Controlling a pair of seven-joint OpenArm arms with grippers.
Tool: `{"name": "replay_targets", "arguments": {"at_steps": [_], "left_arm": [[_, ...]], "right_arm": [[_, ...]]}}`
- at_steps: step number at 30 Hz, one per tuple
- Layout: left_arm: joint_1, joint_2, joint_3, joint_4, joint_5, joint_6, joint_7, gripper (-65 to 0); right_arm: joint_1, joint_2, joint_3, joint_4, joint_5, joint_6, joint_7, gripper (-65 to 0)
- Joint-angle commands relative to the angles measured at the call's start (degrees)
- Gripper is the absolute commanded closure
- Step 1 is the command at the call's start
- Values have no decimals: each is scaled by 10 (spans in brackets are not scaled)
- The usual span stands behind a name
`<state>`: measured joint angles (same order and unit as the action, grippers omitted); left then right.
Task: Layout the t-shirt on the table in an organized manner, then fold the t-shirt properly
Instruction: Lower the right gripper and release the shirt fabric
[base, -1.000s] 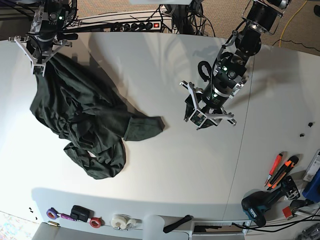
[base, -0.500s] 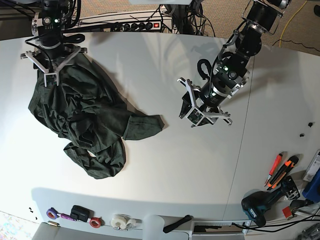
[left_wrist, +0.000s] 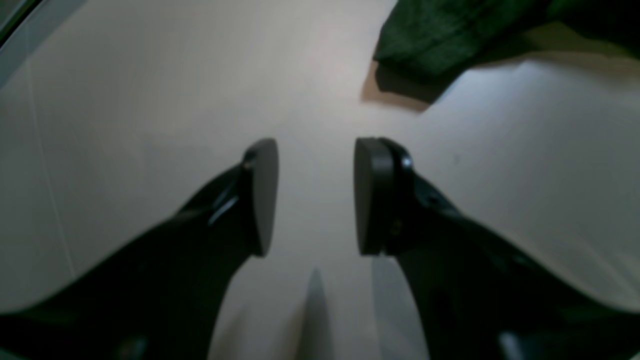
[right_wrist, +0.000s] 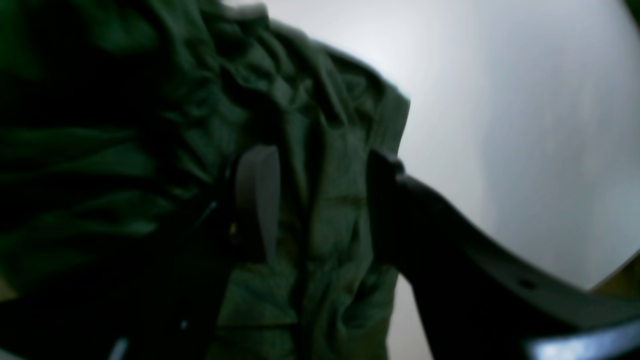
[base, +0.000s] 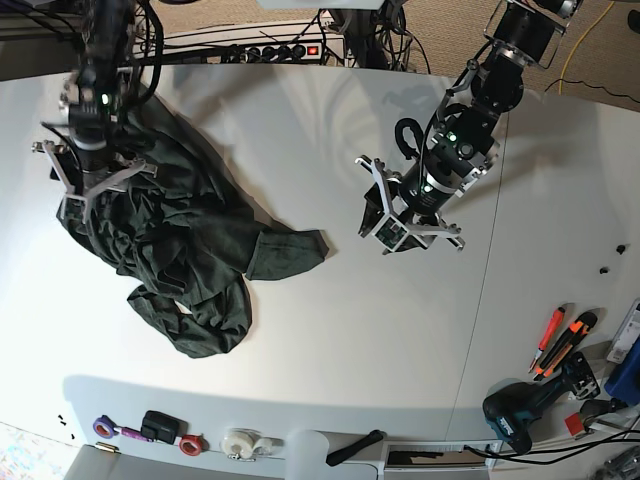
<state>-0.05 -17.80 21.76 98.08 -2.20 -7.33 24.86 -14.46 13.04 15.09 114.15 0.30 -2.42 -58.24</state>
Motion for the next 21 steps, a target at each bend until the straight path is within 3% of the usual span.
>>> {"name": "replay_targets", "arguments": {"at_steps": [1, 9, 19, 21], "left_arm": [[-9, -1, -2, 10, -2, 4, -11, -258], [-9, -2, -2, 10, -2, 4, -9, -258], [-9, -1, -2, 10, -2, 3, -9, -258], [-9, -2, -2, 10, -2, 3, -9, -258]], "right_arm": [[25, 8, 9, -14, -9, -4, 17, -288], [153, 8, 75, -148, 12, -2, 28, -288], [230, 9, 90, -306, 46, 50, 45, -287], [236, 9, 90, -324, 46, 70, 45, -248]]}}
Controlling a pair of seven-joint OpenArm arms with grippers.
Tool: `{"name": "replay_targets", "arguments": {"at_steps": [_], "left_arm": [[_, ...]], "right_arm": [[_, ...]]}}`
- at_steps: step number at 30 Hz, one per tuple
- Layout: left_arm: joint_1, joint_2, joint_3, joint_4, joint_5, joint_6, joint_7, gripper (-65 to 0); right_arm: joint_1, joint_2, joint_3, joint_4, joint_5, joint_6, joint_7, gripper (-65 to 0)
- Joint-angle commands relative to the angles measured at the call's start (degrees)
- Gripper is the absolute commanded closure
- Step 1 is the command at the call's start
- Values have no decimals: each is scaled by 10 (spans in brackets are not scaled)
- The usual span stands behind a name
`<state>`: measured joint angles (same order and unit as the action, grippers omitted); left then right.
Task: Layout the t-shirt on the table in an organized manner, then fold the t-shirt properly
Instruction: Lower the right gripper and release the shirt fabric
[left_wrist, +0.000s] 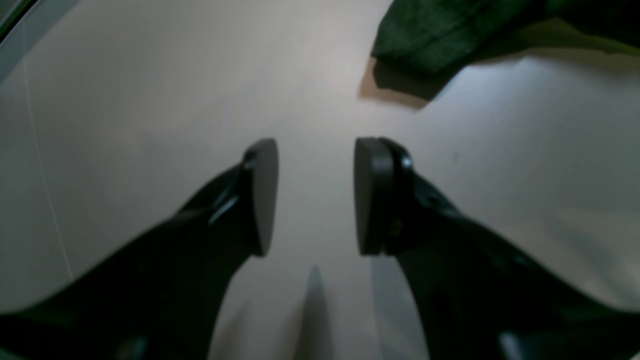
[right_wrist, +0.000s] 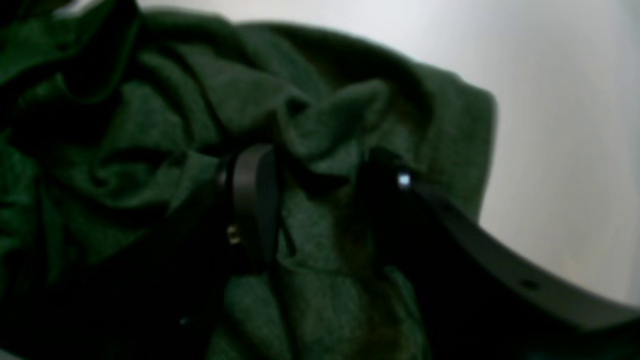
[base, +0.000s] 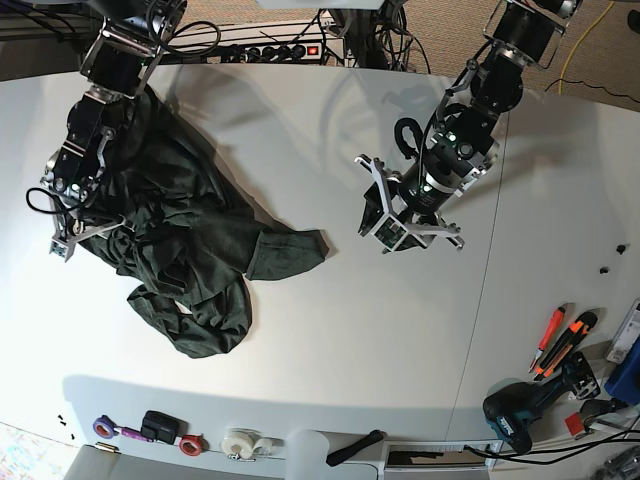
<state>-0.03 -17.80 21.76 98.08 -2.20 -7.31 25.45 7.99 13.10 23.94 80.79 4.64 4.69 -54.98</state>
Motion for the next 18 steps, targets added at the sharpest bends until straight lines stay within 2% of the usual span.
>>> {"name": "replay_targets", "arguments": {"at_steps": [1, 3, 9, 15, 18], "left_arm": [[-9, -1, -2, 10, -2, 3, -15, -258], [-9, -1, -2, 10, -2, 3, -16, -258], [-9, -2, -2, 10, -2, 4, -15, -258], [-9, -1, -2, -16, -2, 3, -22, -258], [-9, -1, -2, -38, -2, 3, -29, -258]], "right_arm": [[13, 9, 2, 5, 3, 10, 12, -170], [13, 9, 2, 6, 5, 18, 15, 0], [14, 9, 1, 87, 21, 18, 6, 0], [14, 9, 0, 222, 24, 18, -54, 0], [6, 8, 0, 247, 24, 17, -63, 0]]}}
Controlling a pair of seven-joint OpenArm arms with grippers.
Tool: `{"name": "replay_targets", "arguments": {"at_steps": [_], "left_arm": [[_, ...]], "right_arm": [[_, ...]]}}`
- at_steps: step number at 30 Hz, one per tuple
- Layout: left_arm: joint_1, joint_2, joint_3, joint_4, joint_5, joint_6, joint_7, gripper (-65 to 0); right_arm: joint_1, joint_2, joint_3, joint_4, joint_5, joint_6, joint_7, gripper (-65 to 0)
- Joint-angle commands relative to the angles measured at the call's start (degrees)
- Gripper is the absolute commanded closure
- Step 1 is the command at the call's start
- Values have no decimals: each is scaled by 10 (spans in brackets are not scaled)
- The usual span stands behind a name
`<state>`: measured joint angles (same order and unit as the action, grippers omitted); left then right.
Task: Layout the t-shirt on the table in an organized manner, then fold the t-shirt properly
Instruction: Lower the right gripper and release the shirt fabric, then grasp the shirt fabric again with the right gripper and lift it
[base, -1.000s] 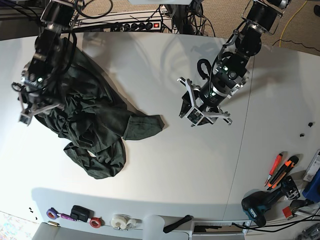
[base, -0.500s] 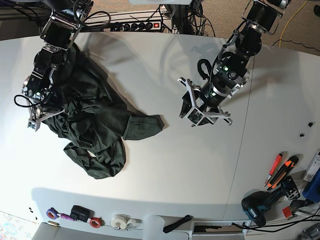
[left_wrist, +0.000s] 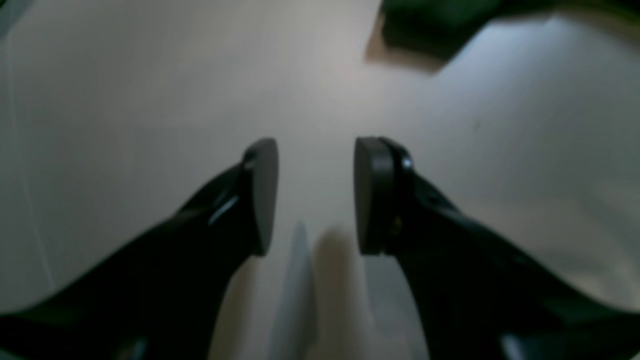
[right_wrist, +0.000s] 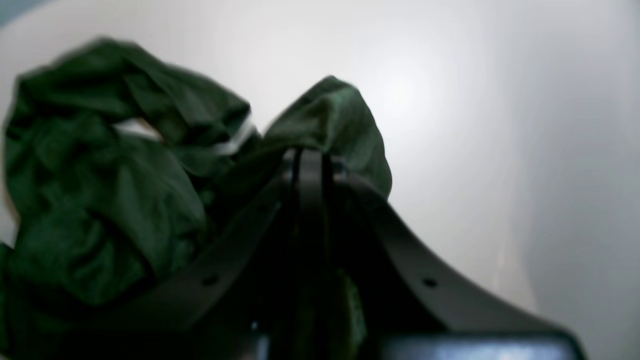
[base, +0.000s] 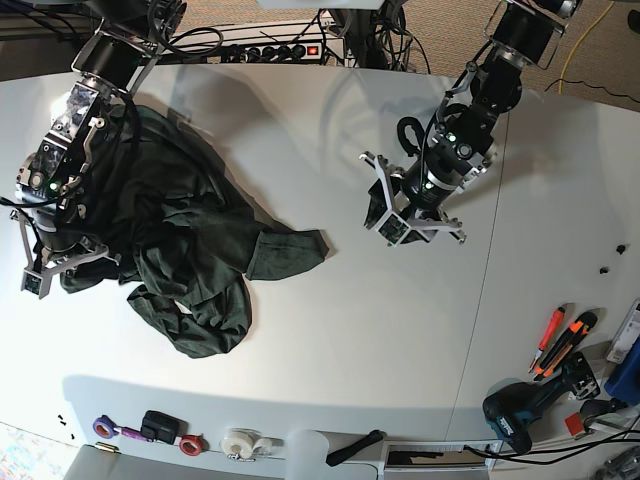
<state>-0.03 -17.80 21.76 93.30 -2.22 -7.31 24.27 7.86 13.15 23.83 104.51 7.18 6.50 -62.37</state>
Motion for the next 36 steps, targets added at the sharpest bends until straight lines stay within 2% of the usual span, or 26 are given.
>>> {"name": "replay_targets", "arguments": {"at_steps": [1, 3, 6, 9, 12, 17, 21, 24, 25, 27, 28, 29, 34, 36], "left_arm": [[-10, -1, -2, 3, -1, 3, -17, -258], [-12, -1, -2, -8, 6, 3, -19, -258], [-22, -2, -2, -17, 11, 4, -20, -258], [-38, -1, -2, -17, 10, 4, -19, -258], [-52, -2, -2, -17, 9, 4, -16, -258], [-60, -2, -2, -18, 9, 4, -11, -258], [-60, -2, -2, -20, -12, 4, -11, -258], [-60, -2, -2, -20, -26, 2, -12, -258], [-60, -2, -2, -20, -26, -4, -12, -258], [-60, -2, -2, -20, -26, -17, -12, -258], [-60, -1, -2, -20, -28, -19, -12, -258], [-60, -1, -2, -20, -35, -23, -12, -258], [-60, -1, -2, -20, -51, -33, -9, -258], [-60, -2, -2, -20, -51, -33, 1, -258]], "right_arm": [[5, 8, 1, 10, 1, -1, 11, 0], [4, 6, 0, 10, 23, 4, 8, 0], [3, 7, -23, 18, 55, 40, -13, 0], [-8, 7, -70, 43, 65, 76, -40, 0], [-47, 7, -126, 93, 65, 94, -52, 0], [-144, 7, -191, 205, 37, 96, -58, 0], [-221, 7, -197, 283, 5, 96, -64, 0], [-275, 7, -197, 305, 5, 96, -71, 0], [-290, 7, -197, 305, 5, 96, -71, -30], [-313, 7, -197, 305, 10, 96, -70, -203], [-319, 7, -197, 305, 10, 96, -67, -269], [-322, 7, -197, 305, 10, 96, -66, -296], [-323, 7, -196, 305, 6, 95, -61, -296], [-323, 7, -192, 305, -33, 78, -59, -296]]}}
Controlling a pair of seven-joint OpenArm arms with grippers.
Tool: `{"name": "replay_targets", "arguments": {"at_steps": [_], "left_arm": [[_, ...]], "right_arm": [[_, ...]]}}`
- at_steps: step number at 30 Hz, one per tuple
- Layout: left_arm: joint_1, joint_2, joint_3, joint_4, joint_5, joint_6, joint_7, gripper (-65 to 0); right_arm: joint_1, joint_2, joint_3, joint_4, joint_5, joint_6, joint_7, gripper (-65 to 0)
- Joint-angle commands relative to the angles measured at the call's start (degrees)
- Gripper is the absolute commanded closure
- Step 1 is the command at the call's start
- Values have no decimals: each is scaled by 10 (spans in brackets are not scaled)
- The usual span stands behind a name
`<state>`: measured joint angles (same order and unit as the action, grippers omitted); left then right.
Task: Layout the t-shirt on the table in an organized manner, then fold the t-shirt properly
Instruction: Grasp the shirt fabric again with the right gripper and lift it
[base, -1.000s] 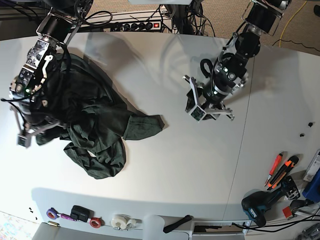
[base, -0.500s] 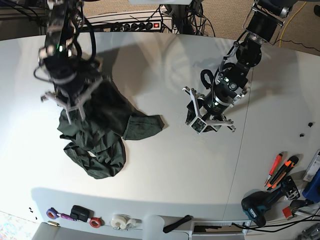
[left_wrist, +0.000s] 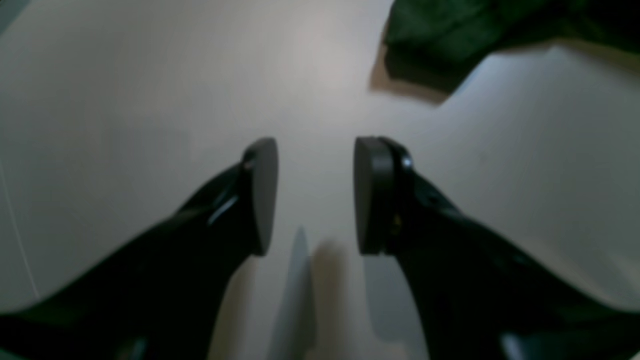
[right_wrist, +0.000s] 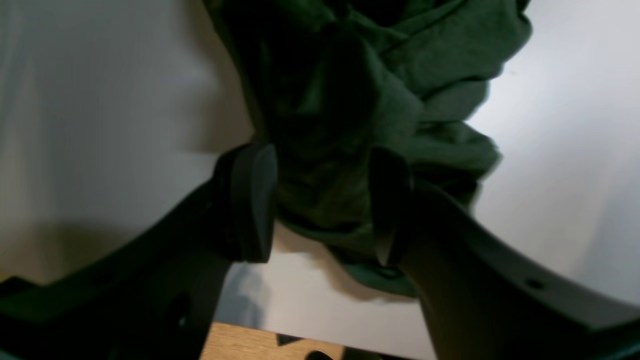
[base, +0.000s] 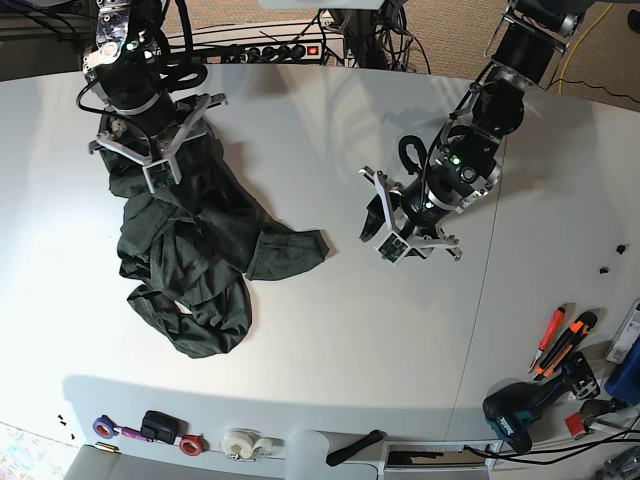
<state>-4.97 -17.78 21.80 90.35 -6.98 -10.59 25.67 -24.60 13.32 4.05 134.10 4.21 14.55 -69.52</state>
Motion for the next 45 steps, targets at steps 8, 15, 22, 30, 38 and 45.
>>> {"name": "replay_targets", "arguments": {"at_steps": [8, 15, 22, 30, 38, 45], "left_arm": [[-7, -2, -2, 10, -3, 0, -7, -258], [-7, -2, -2, 10, -3, 0, -6, -258], [-7, -2, -2, 10, -3, 0, -9, -258], [-7, -2, -2, 10, 9, 2, -13, -258], [-7, -2, -2, 10, 9, 2, -13, -258], [-7, -1, -2, 10, 9, 2, -16, -258]], "right_arm": [[6, 5, 51, -7, 2, -59, 64, -296], [40, 5, 50, -111, 23, -54, 76, -296], [67, 5, 50, -139, 81, -42, 78, -296], [67, 5, 50, -157, 189, 19, 58, -296], [67, 5, 50, -157, 254, 61, 50, -296], [71, 5, 50, -157, 254, 56, 74, -296]]}}
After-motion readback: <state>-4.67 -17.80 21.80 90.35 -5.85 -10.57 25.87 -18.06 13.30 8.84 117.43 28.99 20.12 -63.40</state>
